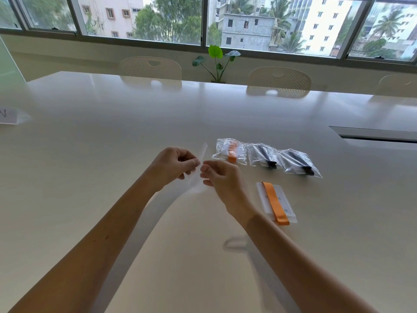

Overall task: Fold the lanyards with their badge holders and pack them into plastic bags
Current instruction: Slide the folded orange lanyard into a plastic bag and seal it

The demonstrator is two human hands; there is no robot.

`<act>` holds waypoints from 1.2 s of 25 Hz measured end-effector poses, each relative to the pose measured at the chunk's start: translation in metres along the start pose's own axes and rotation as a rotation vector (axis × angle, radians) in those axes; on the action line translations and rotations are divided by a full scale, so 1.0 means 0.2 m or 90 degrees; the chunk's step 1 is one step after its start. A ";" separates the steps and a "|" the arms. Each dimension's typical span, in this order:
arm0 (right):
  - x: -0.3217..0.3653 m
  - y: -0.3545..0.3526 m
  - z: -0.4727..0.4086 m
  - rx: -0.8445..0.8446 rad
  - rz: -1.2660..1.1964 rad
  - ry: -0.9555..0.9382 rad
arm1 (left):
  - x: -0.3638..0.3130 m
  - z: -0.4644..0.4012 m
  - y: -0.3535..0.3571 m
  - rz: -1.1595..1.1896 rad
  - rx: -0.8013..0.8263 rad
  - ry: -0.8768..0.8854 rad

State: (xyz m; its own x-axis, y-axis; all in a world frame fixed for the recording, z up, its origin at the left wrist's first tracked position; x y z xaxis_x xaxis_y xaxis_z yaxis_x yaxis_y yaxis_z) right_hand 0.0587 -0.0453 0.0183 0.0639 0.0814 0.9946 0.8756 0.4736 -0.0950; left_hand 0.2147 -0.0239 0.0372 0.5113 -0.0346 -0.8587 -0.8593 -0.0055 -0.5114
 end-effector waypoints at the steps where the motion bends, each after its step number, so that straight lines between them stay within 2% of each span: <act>1: 0.02 0.00 0.00 0.012 -0.043 -0.020 | -0.02 0.00 0.01 0.037 0.007 0.022; 5: 0.07 -0.02 0.01 0.010 -0.071 -0.080 | -0.05 0.01 0.08 0.050 0.000 0.081; 9: 0.07 -0.07 0.00 0.016 -0.106 -0.062 | -0.06 0.01 0.10 0.043 -0.009 0.096; 12: 0.07 -0.08 -0.01 0.050 -0.119 -0.059 | -0.05 0.01 0.10 0.097 -0.008 0.090; 15: 0.07 -0.08 -0.01 0.061 -0.089 -0.071 | -0.05 0.02 0.09 0.151 0.016 0.083; 18: 0.07 -0.08 -0.01 0.016 -0.019 -0.104 | -0.05 0.03 0.10 0.137 0.024 0.065; 20: 0.08 -0.07 0.00 -0.020 0.056 -0.130 | -0.07 0.04 0.12 0.041 -0.010 0.074; 24: 0.10 -0.06 0.03 -0.072 0.204 -0.192 | -0.10 0.08 0.16 -0.200 -0.099 0.206; 27: 0.11 -0.06 0.03 -0.069 0.227 -0.211 | -0.12 0.09 0.17 -0.271 -0.129 0.239; 30: 0.11 -0.06 0.02 -0.085 0.218 -0.193 | -0.13 0.10 0.18 -0.381 -0.158 0.225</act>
State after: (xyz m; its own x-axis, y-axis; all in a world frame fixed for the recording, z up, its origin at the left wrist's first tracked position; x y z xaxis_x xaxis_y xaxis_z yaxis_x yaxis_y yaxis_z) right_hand 0.0484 -0.0459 0.0407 0.2337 0.4750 0.8484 0.8840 0.2596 -0.3889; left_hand 0.1710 -0.0035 0.0407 0.8950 -0.2749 -0.3513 -0.4333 -0.3492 -0.8308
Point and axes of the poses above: each hand's wrist, its own z-axis away from the middle knuckle, its own y-axis out of the palm, x = y × z, the point moved 2 cm from there along -z, towards the middle knuckle, and after that the axes turned 12 degrees about x, right-handed, at the moved point
